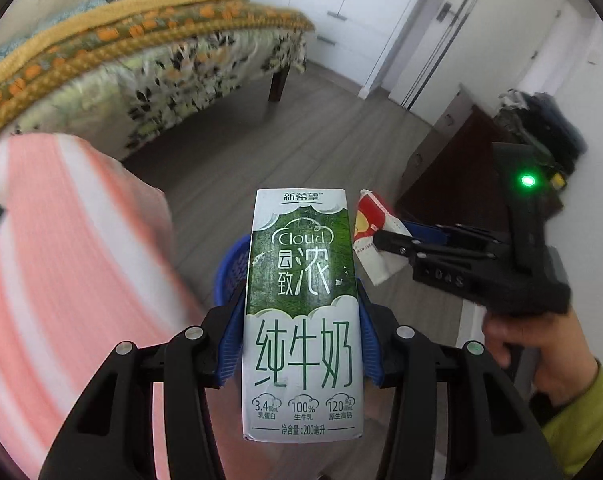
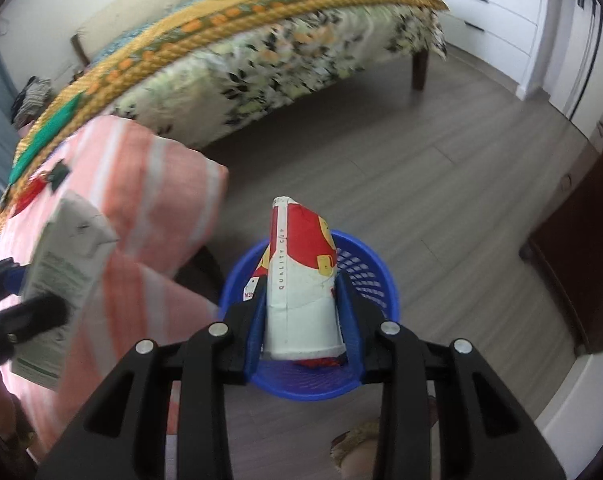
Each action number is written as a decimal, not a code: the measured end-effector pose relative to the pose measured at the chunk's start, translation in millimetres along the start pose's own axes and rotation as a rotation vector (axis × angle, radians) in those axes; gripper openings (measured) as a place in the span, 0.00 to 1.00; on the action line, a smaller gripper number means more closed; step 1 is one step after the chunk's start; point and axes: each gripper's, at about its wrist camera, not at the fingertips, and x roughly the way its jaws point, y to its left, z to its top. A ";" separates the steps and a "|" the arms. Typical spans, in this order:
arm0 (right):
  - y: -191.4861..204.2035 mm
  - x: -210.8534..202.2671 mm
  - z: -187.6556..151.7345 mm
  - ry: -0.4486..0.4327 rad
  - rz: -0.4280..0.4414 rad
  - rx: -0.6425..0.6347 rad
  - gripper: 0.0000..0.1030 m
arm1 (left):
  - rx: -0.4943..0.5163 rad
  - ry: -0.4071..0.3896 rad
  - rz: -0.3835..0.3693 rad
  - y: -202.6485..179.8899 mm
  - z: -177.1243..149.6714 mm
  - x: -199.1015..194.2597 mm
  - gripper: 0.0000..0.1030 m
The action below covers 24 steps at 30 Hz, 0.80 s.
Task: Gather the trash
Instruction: 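Carry the carton and wrapper over the blue basket and open both tools, then move both open tools back over the bed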
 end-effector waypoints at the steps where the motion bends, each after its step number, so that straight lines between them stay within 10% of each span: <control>1: -6.0 6.9 1.6 0.011 0.003 0.010 0.32 | -0.008 0.013 0.001 -1.7 3.3 15.3 0.48; 10: -51.6 29.5 5.4 0.011 0.016 0.126 0.64 | -0.043 0.016 0.040 -4.9 16.5 86.5 0.76; 17: -51.7 -11.1 1.7 -0.113 -0.019 0.171 0.89 | 0.006 -0.110 0.090 -3.7 6.2 12.7 0.93; 24: 15.8 -19.8 -11.1 -0.160 -0.016 0.066 0.89 | 0.070 -0.126 0.290 37.2 -73.8 -68.8 0.95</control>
